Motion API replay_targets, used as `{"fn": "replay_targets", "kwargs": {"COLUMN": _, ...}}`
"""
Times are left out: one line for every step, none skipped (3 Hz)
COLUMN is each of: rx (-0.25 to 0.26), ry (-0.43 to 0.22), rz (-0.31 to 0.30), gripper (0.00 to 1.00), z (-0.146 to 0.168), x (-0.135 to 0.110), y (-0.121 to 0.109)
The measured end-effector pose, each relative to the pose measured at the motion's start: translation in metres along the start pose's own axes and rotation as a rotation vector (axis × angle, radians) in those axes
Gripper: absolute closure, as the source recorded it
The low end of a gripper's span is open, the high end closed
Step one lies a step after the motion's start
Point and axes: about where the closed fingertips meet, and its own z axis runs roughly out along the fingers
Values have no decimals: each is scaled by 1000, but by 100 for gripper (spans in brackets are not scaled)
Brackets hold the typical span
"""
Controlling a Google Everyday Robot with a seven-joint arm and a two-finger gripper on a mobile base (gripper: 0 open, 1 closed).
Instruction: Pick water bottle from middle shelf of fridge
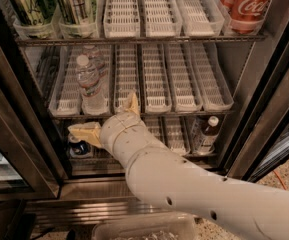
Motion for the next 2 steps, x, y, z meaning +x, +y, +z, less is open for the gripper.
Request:
{"fn": "replay_targets", "kwargs": {"rx": 0, "ry": 0, "rz": 0, "gripper": 0, "z": 0, "x": 0, "y": 0}}
{"fn": "replay_targets", "kwargs": {"rx": 16, "ry": -7, "rz": -25, "gripper": 0, "z": 1, "x": -3, "y": 1}}
